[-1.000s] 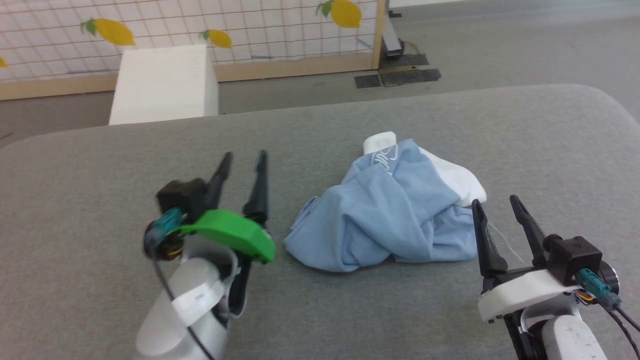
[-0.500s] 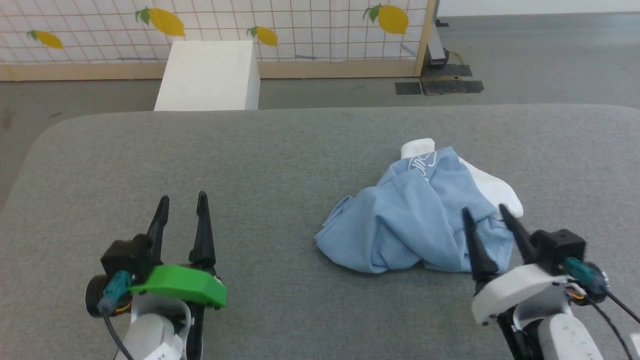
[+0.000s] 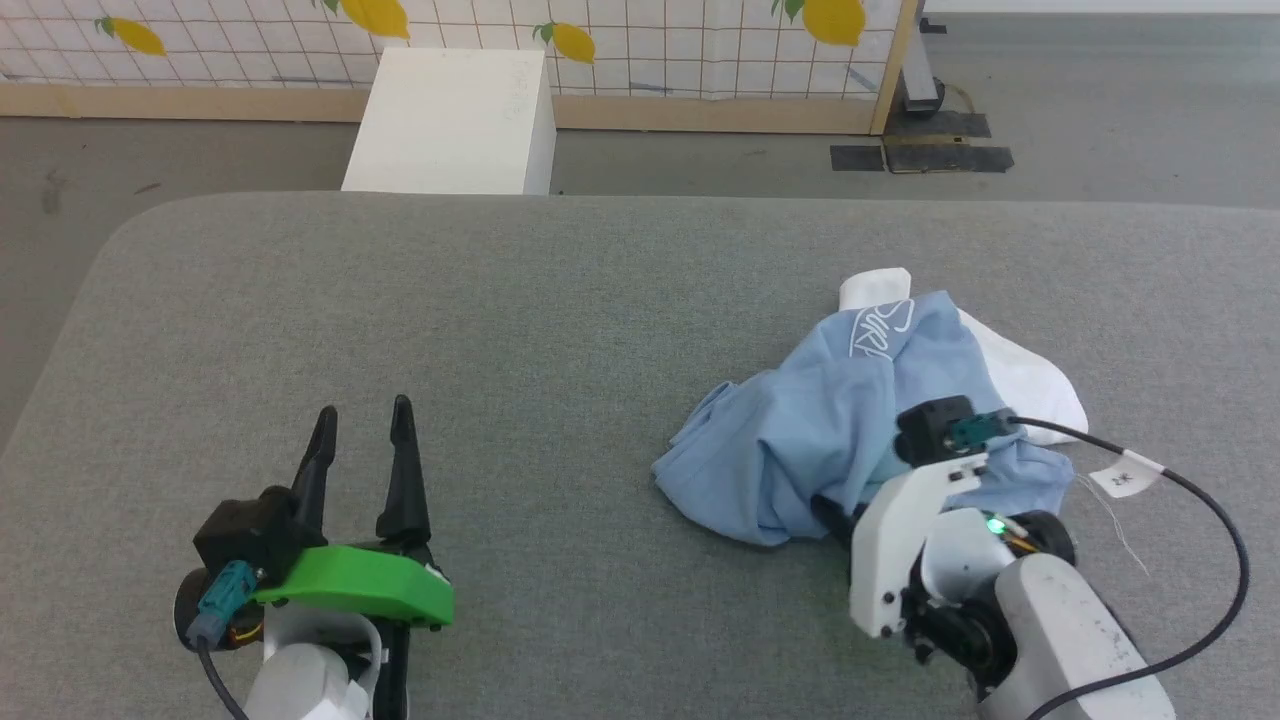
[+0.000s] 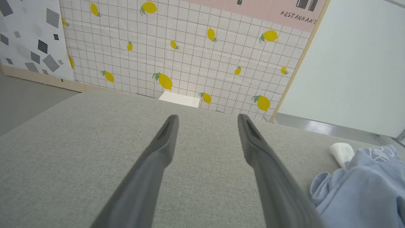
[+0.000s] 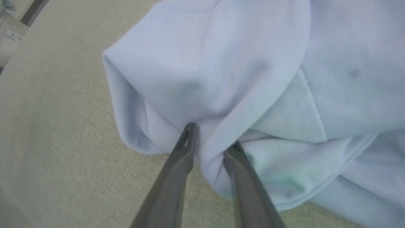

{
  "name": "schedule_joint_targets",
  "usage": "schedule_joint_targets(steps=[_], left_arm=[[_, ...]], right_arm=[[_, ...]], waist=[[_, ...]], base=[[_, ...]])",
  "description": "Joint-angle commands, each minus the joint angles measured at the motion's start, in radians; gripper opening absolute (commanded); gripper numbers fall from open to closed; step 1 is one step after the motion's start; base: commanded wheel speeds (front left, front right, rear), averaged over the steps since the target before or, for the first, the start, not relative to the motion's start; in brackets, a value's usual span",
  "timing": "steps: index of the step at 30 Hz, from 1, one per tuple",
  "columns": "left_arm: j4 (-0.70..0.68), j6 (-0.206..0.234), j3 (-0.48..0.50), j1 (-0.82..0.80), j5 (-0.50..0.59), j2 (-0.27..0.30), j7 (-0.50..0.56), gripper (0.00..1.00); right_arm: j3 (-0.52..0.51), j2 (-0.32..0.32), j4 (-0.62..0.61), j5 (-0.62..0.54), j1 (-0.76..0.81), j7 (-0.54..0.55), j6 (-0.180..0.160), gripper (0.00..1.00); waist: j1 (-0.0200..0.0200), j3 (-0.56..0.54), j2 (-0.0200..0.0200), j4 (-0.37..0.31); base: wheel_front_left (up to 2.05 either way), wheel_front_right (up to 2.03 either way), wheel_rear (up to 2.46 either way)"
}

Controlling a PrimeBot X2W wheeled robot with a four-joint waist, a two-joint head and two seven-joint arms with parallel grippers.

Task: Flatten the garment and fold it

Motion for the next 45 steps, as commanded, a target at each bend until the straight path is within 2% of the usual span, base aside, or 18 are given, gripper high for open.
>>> schedule_joint_targets(steps=[1,5,8,10,12,15,16,17,18,21,24,26,30,35,41,45], left_arm=[[0.003,-0.007,0.007,0.018,0.002,-0.005,-0.004,1.00],[0.005,-0.014,0.017,0.026,0.002,-0.009,-0.004,1.00],[0.008,-0.016,0.023,0.034,0.005,-0.011,-0.004,1.00],[0.011,-0.018,0.028,0.036,0.006,-0.011,-0.004,1.00],[0.014,-0.021,0.032,0.037,0.004,-0.012,-0.004,1.00],[0.020,-0.026,0.032,0.035,0.004,-0.012,-0.004,1.00],[0.023,-0.028,0.030,0.034,0.005,-0.012,-0.004,1.00],[0.026,-0.029,0.028,0.033,0.005,-0.013,-0.004,1.00],[0.028,-0.030,0.026,0.032,0.005,-0.013,-0.004,1.00],[0.032,-0.029,0.018,0.032,-0.001,-0.013,-0.004,1.00],[0.034,-0.026,0.012,0.033,-0.007,-0.013,-0.004,1.00],[0.034,-0.024,0.008,0.032,-0.008,-0.013,-0.004,1.00],[0.032,-0.025,-0.004,0.022,-0.009,-0.013,-0.004,1.00],[0.027,-0.027,-0.018,0.004,-0.010,-0.013,-0.004,1.00],[0.028,-0.021,-0.033,-0.015,-0.019,-0.013,-0.004,1.00],[0.030,-0.019,-0.039,-0.024,-0.024,-0.013,-0.004,1.00]], right_arm=[[0.031,-0.007,-0.023,0.051,0.017,0.027,-0.001,0.00],[0.141,-0.077,-0.153,0.208,0.109,0.142,-0.001,0.00],[0.192,-0.180,-0.261,0.272,0.206,0.263,-0.001,0.00],[0.174,-0.233,-0.301,0.272,0.277,0.345,-0.001,0.00],[0.128,-0.258,-0.329,0.252,0.345,0.419,-0.001,0.00],[0.034,-0.249,-0.368,0.191,0.423,0.476,-0.001,0.00],[0.001,-0.237,-0.390,0.160,0.445,0.474,-0.001,0.15],[-0.024,-0.223,-0.408,0.138,0.459,0.462,-0.001,0.89],[-0.053,-0.200,-0.433,0.119,0.473,0.436,-0.001,1.00],[-0.130,-0.120,-0.493,0.083,0.480,0.301,-0.001,1.00],[-0.209,-0.046,-0.530,0.030,0.438,0.091,-0.001,1.00],[-0.233,-0.025,-0.519,-0.024,0.396,-0.015,-0.001,1.00],[-0.258,-0.004,-0.441,-0.117,0.276,-0.143,-0.001,1.00],[-0.280,0.002,-0.250,-0.170,0.090,-0.173,-0.001,1.00],[-0.271,0.002,0.005,-0.165,-0.094,-0.122,-0.001,1.00],[-0.283,0.002,0.152,-0.202,-0.167,-0.076,-0.001,1.00]], waist=[[0.0000,-0.002,0.0000,0.001],[0.0000,-0.011,0.0000,-0.005],[0.0000,-0.018,0.0000,-0.020],[0.0000,-0.022,0.0000,-0.031],[0.0000,-0.023,0.0000,-0.042],[0.0000,-0.025,0.0000,-0.055],[0.0000,-0.025,0.0000,-0.057],[0.0000,-0.026,0.0000,-0.059],[0.0000,-0.027,0.0000,-0.061],[0.0000,-0.032,0.0000,-0.064],[0.0000,-0.036,0.0000,-0.065],[0.0000,-0.036,0.0000,-0.063],[0.0000,-0.026,0.0000,-0.049],[0.0000,0.003,0.0000,-0.019],[0.0000,0.040,0.0000,0.018],[0.0000,0.054,0.0000,0.037]], base=[[0.00,0.00,0.00],[0.00,0.00,0.00],[0.00,0.00,0.00],[0.00,0.00,0.00],[0.00,0.00,0.00],[0.00,0.00,0.00],[0.00,0.00,0.00],[0.00,0.00,0.00],[0.00,0.00,0.00],[0.00,0.00,0.00],[0.00,0.00,0.00],[0.00,0.00,0.00],[0.00,0.00,0.00],[0.00,0.00,0.00],[0.00,0.00,0.00],[0.00,0.00,0.00]])
